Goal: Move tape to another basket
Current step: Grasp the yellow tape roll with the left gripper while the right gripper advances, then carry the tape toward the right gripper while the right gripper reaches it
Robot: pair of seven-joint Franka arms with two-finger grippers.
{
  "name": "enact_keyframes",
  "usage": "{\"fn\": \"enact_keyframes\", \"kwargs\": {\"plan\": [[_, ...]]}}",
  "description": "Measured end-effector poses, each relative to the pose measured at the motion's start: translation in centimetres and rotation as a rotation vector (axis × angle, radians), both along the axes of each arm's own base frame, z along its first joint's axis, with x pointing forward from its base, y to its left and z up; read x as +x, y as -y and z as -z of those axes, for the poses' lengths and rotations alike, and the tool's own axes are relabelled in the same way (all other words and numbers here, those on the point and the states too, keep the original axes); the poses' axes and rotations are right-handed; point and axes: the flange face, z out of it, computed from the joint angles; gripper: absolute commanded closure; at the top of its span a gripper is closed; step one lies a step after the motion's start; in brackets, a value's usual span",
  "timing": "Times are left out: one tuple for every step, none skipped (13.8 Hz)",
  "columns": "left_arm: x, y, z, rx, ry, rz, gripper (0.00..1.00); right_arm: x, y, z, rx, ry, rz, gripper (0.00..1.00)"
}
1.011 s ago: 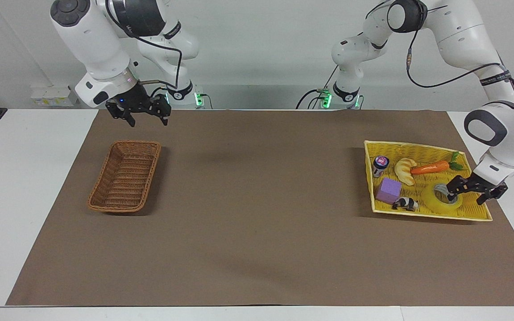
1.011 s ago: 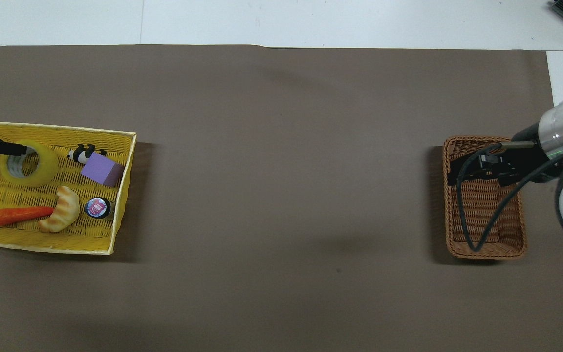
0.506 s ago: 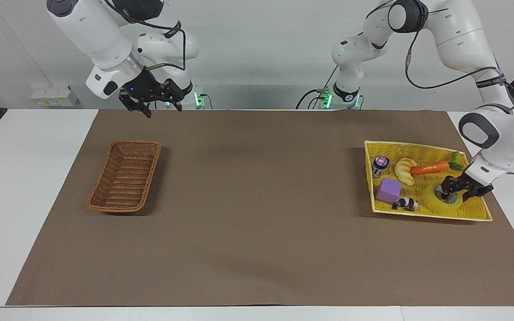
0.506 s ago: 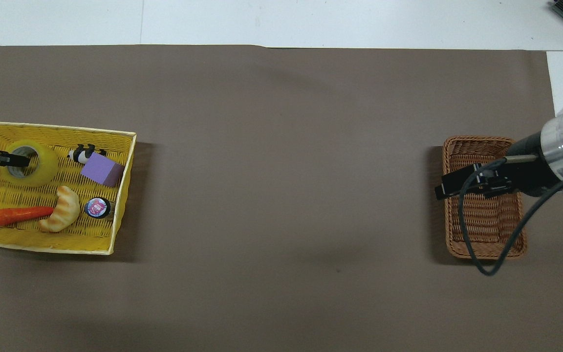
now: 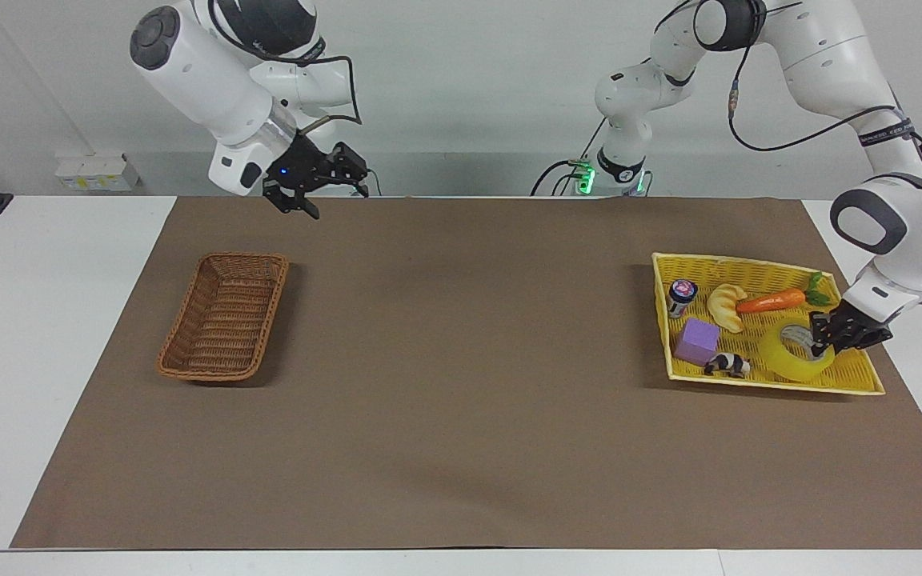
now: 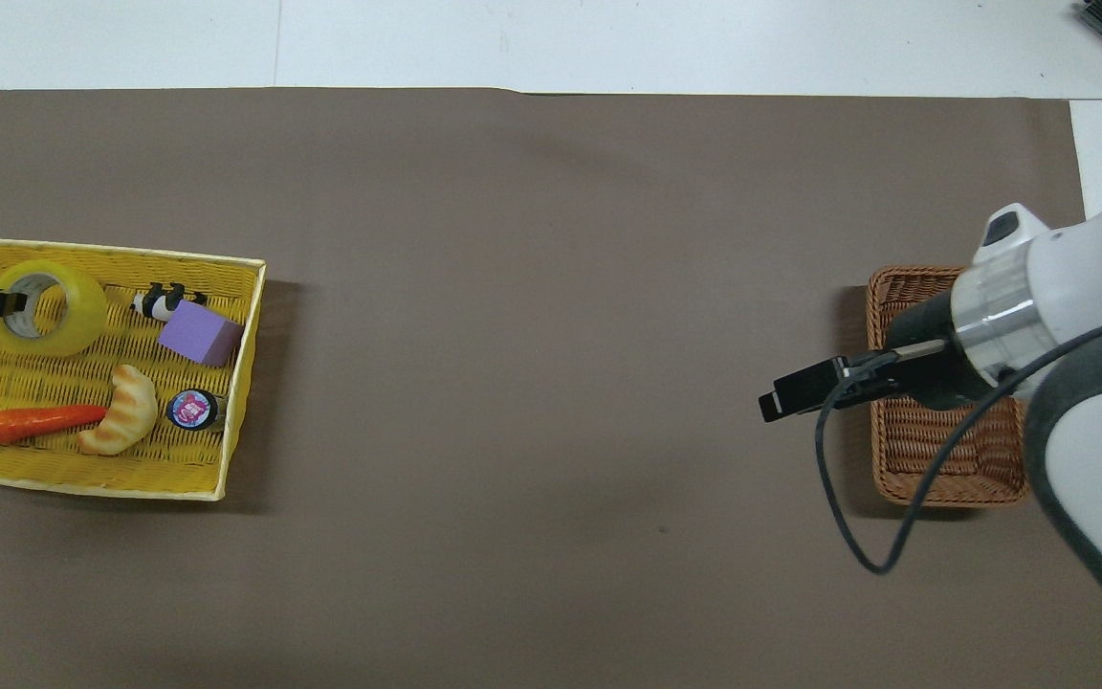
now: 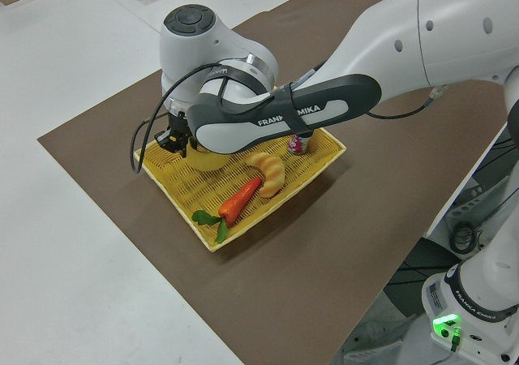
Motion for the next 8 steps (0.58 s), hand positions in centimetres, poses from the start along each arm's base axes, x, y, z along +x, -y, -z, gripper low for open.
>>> {"fn": "enact_keyframes", "kwargs": {"plan": [[0.0,1.0,-1.9,0.000,0.016,0.011,1.00,-0.2,-1.5,0.8,0.032,-0.004,-0.005,0.00],[0.0,2.4,-3.6,-0.003,0.029,0.014,1.00,-0.4,-2.7,1.5,0.069,-0.010,-0.002,0.00],[0.1,4.2,-5.1,-0.007,0.043,0.010,1.00,-0.6,-3.8,2.4,0.112,-0.017,0.009,0.00],[0.2,6.3,-6.4,-0.014,0.053,0.004,1.00,-0.6,-4.9,3.4,0.155,-0.028,0.026,0.00],[0.4,8.7,-7.3,-0.024,0.057,-0.001,1.00,-0.6,-5.9,4.5,0.202,-0.045,0.046,0.00],[0.5,11.4,-7.9,-0.038,0.049,-0.006,1.00,-0.4,-7.0,5.8,0.253,-0.064,0.064,0.00],[0.6,14.5,-8.1,-0.057,0.037,-0.011,1.00,-0.1,-8.2,7.1,0.299,-0.078,0.071,0.00],[0.7,17.5,-8.1,-0.080,0.030,-0.016,1.00,0.2,-9.6,8.4,0.338,-0.090,0.078,0.00]]}}
